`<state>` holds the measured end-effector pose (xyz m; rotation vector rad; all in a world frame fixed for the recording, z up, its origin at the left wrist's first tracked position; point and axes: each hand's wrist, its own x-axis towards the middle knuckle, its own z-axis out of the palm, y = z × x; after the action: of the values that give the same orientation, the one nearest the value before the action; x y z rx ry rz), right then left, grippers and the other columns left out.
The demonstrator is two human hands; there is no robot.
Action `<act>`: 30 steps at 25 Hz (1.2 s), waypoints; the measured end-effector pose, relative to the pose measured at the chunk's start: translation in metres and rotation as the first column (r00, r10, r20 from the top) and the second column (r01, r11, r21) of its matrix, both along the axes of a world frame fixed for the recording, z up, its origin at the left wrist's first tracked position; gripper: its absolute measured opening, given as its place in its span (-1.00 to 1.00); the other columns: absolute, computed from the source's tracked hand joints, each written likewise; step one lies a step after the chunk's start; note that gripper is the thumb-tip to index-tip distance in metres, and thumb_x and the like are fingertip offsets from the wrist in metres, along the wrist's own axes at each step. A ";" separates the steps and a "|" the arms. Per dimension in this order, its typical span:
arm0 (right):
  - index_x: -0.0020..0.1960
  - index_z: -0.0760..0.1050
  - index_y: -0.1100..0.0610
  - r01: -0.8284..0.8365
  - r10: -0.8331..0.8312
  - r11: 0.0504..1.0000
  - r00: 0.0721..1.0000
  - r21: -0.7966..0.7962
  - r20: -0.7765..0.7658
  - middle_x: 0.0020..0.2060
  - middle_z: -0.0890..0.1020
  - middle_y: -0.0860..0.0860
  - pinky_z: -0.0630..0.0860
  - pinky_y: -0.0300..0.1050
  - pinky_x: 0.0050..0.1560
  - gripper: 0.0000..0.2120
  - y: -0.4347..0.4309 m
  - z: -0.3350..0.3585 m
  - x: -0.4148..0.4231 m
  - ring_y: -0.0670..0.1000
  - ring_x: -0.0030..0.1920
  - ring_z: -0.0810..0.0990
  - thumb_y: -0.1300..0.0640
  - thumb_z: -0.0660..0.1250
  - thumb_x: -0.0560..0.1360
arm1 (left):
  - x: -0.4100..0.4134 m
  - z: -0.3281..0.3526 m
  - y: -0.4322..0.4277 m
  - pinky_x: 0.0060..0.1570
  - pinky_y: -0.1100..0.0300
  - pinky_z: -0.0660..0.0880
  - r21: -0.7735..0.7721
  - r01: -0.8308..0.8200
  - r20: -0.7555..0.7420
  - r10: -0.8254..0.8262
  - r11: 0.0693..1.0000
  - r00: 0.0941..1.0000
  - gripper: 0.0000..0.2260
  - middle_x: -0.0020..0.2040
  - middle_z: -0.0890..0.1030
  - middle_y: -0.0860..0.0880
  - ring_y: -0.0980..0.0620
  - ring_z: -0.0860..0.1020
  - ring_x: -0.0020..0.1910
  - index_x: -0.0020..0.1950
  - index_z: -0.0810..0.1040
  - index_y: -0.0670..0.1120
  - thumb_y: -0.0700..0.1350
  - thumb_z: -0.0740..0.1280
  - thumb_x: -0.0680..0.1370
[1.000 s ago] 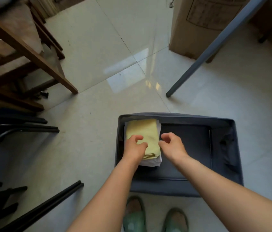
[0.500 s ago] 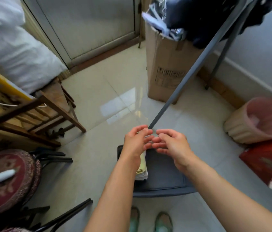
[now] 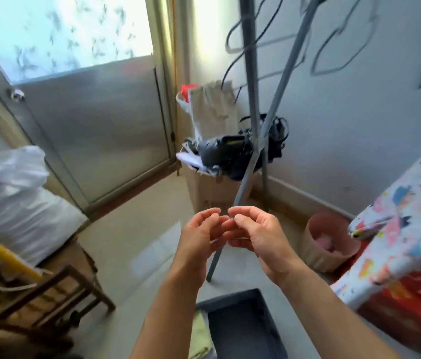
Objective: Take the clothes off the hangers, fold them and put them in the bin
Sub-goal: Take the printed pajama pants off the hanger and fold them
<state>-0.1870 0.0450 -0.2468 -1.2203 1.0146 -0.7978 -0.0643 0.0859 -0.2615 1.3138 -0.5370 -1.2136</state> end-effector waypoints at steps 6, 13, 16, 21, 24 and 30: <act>0.04 0.60 0.11 0.134 -0.120 0.971 0.989 -0.197 0.081 -0.11 0.70 0.15 0.64 0.08 -0.02 -0.84 0.006 0.081 -0.034 0.14 -0.09 0.69 0.23 0.24 0.60 | -0.035 0.087 -0.009 0.04 -0.02 0.59 -0.195 0.231 0.082 -0.219 0.953 0.972 -0.83 -0.02 0.68 -0.26 -0.16 0.65 -0.05 0.13 0.61 -0.16 -0.19 0.25 0.62; 0.02 0.57 0.11 0.295 -0.265 0.855 0.955 -0.427 0.131 -0.18 0.68 0.13 0.49 -0.29 -0.36 -0.84 0.028 0.158 -0.089 -0.05 -0.33 0.60 0.27 0.24 0.59 | -0.083 0.138 -0.008 0.02 0.01 0.54 -0.311 0.428 0.236 -0.368 0.849 0.900 -0.82 -0.03 0.70 -0.18 -0.09 0.66 -0.10 0.14 0.59 -0.12 -0.12 0.26 0.61; 0.05 0.57 0.07 0.386 -0.376 0.719 0.916 -0.578 0.144 -0.16 0.67 0.08 0.42 -0.35 -0.41 -0.85 0.033 0.200 -0.120 -0.11 -0.35 0.52 0.22 0.25 0.59 | -0.110 0.156 -0.012 -0.05 0.06 0.56 -0.330 0.488 0.288 -0.406 0.808 0.867 -0.84 -0.06 0.71 -0.13 -0.04 0.65 -0.15 0.12 0.59 -0.12 -0.16 0.25 0.62; 0.11 0.55 0.16 0.607 -0.780 0.296 0.599 -0.737 0.181 -0.14 0.60 -0.04 0.49 -0.42 -0.29 -0.84 0.003 0.237 -0.182 -0.24 -0.27 0.55 0.17 0.24 0.59 | -0.144 0.187 -0.022 -0.06 0.09 0.55 -0.367 0.567 0.361 -0.449 0.737 0.817 -0.85 -0.05 0.71 -0.08 -0.01 0.65 -0.14 0.12 0.59 -0.09 -0.15 0.27 0.62; 0.04 0.49 0.13 0.592 -0.842 0.421 0.536 -0.688 -0.054 -0.17 0.59 -0.05 0.44 -0.37 -0.32 -0.91 -0.020 0.240 -0.203 -0.23 -0.29 0.51 0.15 0.27 0.56 | -0.157 0.203 -0.025 -0.06 0.14 0.58 -0.375 0.607 0.408 -0.463 0.701 0.787 -0.85 -0.01 0.71 -0.05 0.01 0.65 -0.09 0.14 0.59 -0.08 -0.13 0.28 0.62; -0.20 0.63 0.22 0.557 -0.791 0.576 0.564 -0.598 -0.237 -0.27 0.68 0.08 0.61 -0.05 -0.08 -0.85 -0.050 0.237 -0.215 0.10 -0.18 0.67 0.17 0.34 0.46 | -0.176 0.219 -0.027 0.00 0.07 0.60 -0.377 0.631 0.507 -0.419 0.678 0.753 -0.87 0.02 0.68 0.04 0.09 0.65 -0.03 0.12 0.59 0.02 -0.09 0.30 0.61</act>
<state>-0.4025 -0.0049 -0.0093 -1.4653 1.8901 -1.4788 -0.2407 0.0588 -0.0424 0.9157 -1.5323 -1.1405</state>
